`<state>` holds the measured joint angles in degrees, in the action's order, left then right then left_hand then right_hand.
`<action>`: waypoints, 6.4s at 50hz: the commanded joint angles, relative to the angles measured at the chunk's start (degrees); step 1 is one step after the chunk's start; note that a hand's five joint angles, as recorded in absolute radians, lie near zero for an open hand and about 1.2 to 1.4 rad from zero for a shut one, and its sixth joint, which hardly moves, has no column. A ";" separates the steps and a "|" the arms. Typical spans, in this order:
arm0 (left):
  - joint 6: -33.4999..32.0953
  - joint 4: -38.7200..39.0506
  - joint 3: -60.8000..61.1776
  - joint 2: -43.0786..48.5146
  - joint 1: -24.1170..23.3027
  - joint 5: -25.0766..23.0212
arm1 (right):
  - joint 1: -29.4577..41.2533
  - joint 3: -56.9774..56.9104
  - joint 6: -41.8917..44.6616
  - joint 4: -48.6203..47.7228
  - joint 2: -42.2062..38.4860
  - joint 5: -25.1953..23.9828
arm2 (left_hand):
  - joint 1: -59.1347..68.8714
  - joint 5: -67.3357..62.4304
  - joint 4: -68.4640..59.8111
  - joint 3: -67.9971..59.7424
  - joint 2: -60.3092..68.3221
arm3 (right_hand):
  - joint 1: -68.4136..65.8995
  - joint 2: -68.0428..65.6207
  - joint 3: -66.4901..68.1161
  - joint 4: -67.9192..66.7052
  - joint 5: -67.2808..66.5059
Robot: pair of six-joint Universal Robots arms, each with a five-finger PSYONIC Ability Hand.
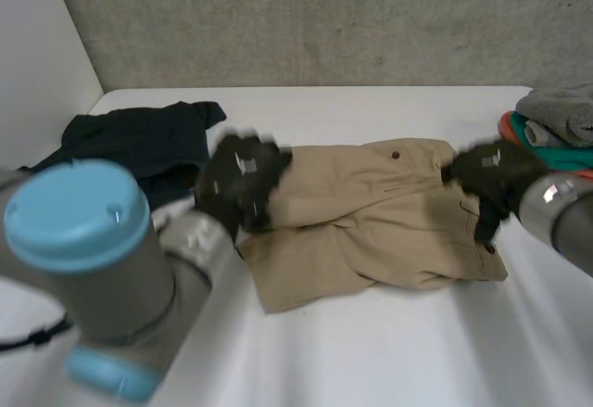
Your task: Fold the laundry.
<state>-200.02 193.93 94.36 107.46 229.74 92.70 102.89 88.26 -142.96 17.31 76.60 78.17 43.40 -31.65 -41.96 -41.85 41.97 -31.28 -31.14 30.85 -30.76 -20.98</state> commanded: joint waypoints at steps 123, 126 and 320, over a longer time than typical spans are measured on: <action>1.47 0.76 -6.04 -2.61 8.62 0.56 | 4.95 -14.96 -4.96 -9.08 -5.76 3.57 | 36.60 -38.35 -38.04 -38.15 38.03 | -48.72 -48.86 49.15 -49.24 -49.02; 1.47 -0.83 -4.89 -1.82 8.27 0.56 | 5.04 -14.96 -4.26 -5.01 -6.11 3.40 | 36.60 -38.35 -38.04 -38.15 38.03 | -48.72 -48.86 49.15 -49.24 -49.02; -13.99 -39.95 12.44 -10.08 -3.25 -3.66 | 4.07 19.76 23.43 13.89 6.54 4.01 | 36.60 -38.35 -38.04 -38.15 38.03 | -48.72 -48.86 49.15 -49.24 -49.02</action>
<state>-213.84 154.65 109.08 96.95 227.58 88.79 107.65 105.60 -119.51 30.59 79.87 82.70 64.69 -57.69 -68.76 -68.43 68.75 -62.80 -68.29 68.58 -68.76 -57.88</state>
